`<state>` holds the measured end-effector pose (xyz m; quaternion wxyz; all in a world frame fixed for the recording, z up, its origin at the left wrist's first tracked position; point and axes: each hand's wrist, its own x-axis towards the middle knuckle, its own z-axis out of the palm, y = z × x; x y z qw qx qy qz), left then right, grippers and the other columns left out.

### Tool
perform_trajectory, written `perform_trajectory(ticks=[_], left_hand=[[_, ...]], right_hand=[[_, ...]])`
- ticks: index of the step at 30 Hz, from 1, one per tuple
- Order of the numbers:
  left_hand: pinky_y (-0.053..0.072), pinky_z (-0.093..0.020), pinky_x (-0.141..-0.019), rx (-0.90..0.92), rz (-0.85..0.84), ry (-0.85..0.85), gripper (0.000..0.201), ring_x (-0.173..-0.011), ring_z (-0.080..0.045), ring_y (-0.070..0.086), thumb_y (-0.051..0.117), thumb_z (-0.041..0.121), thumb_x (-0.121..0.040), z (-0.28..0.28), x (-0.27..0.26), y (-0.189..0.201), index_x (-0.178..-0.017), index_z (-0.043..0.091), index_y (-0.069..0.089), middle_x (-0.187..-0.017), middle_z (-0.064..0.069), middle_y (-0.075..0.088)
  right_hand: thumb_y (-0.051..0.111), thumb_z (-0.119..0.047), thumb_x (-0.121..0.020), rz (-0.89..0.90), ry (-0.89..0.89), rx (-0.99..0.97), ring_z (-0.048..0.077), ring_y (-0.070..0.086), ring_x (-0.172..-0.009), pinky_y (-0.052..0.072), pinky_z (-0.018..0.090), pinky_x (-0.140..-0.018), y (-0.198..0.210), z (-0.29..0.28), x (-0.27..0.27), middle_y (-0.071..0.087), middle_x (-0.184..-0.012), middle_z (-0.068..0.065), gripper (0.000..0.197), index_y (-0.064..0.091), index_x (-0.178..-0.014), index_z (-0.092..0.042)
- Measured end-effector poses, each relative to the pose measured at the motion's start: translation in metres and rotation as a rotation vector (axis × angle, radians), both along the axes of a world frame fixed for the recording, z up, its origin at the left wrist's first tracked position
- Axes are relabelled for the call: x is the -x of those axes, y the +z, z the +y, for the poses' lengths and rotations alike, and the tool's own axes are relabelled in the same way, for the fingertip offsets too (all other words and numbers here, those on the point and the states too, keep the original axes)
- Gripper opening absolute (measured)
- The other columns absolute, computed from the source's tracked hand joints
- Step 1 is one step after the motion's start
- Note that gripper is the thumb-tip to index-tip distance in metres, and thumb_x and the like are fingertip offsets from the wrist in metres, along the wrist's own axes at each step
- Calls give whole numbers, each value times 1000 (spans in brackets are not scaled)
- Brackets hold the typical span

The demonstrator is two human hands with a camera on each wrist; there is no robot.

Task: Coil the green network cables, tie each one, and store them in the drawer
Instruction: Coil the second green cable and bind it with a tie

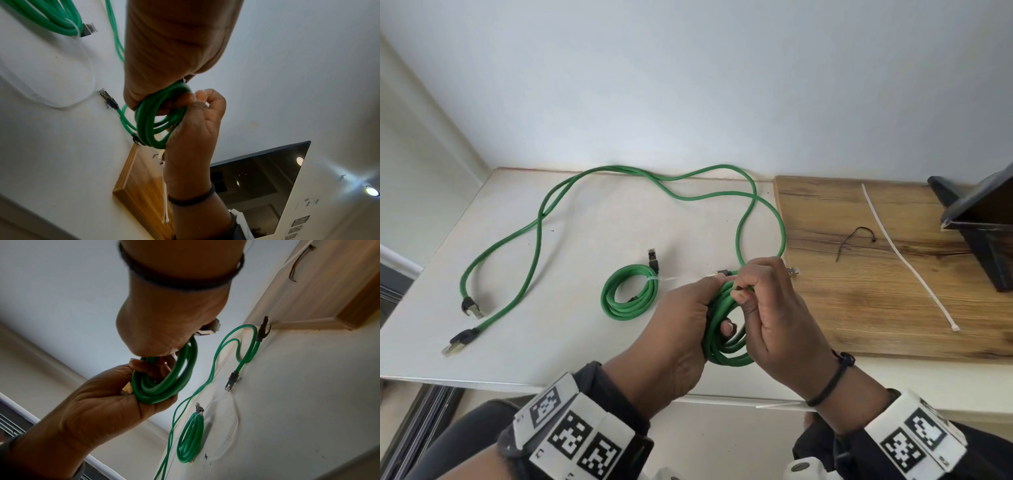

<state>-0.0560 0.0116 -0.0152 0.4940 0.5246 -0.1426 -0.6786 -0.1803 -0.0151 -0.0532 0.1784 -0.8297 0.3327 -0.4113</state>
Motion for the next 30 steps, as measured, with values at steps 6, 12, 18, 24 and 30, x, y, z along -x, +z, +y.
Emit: perform_trajectory(ticks=[6, 12, 18, 24, 30], left_hand=[[37, -20, -39, 23, -22, 74, 10, -44, -9, 44, 58, 9, -90, 0, 1, -2, -82, 13, 63, -55, 2, 55], [40, -21, -38, 105, -104, 196, 30, -43, -9, 50, 62, 5, -88, 5, 3, -4, -113, 16, 50, -68, 0, 63], [46, -22, -42, 252, -196, 211, 55, -49, -12, 54, 63, 3, -87, 7, 4, -3, -130, 30, 41, -89, -10, 62], [54, -23, -56, 282, -191, 105, 19, -63, -17, 65, 63, 6, -88, 6, 4, 0, -104, 10, 70, -87, -12, 72], [53, -21, -65, 360, -247, 13, 12, -76, -28, 72, 64, 7, -86, 3, -2, -5, -90, 5, 75, -86, -15, 75]], right_hand=[[39, -10, -91, 3, -20, 2, 13, 44, -81, 42, 24, -71, -3, 3, -1, 44, -94, 2, 8, 41, -97, -16], [38, -12, -92, -26, -39, -34, 13, 44, -79, 41, 23, -70, -5, 7, -5, 42, -95, -1, 7, 41, -96, -17], [39, -13, -93, -119, -55, -114, 7, 43, -84, 38, 17, -75, -6, 5, -9, 43, -94, -1, 8, 47, -92, -10], [37, -24, -95, -145, -121, -228, 17, 51, -77, 47, 32, -68, -4, 4, -9, 51, -91, -5, 8, 44, -94, -20], [35, -34, -91, 11, -343, -202, 8, 52, -84, 24, 25, -77, -3, 2, -4, 59, -87, -14, 16, 50, -93, -28]])
